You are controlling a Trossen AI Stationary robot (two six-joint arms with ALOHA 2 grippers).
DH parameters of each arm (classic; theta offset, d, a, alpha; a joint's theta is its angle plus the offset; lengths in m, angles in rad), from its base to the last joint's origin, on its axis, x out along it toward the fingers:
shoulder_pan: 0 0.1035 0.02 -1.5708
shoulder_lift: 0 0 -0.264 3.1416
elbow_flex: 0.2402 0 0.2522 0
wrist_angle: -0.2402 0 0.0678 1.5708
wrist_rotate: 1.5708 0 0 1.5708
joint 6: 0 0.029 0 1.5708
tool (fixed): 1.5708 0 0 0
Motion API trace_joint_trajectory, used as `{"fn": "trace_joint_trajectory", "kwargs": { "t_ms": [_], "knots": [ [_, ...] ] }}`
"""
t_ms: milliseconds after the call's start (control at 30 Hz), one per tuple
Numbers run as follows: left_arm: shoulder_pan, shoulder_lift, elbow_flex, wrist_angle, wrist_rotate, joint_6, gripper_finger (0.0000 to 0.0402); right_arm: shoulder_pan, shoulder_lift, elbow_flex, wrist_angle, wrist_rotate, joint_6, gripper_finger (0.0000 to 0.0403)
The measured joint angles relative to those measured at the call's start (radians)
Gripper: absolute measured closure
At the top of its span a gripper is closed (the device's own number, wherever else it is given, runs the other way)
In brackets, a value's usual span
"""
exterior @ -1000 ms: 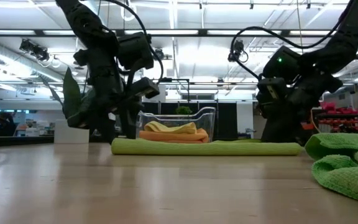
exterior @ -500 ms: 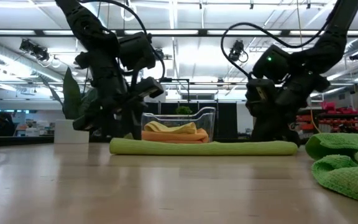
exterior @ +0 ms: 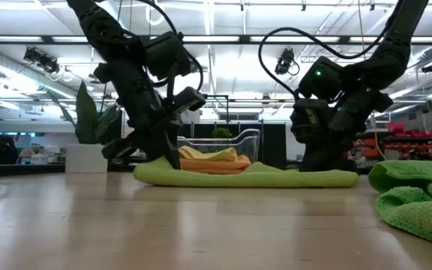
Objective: Fold microfiber towels
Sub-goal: Fold the light green towel
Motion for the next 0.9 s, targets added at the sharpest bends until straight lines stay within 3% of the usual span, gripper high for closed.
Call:
{"fn": "trace_joint_trajectory", "kwargs": {
  "t_ms": [233,633,900],
  "knots": [
    [-0.015,-0.005,0.011,-0.002,-0.048,-0.003,0.0393,-0.007,-0.001,0.001,-0.043,0.005,-0.014,0.0400],
    [-0.023,-0.006,0.216,-0.006,-0.101,0.102,0.0394,-0.012,-0.001,0.001,-0.057,0.016,-0.008,0.0400],
    [-0.024,-0.004,0.240,-0.008,-0.100,0.096,0.0394,-0.012,-0.001,0.000,-0.057,0.021,0.004,0.0401]
  ]
}}
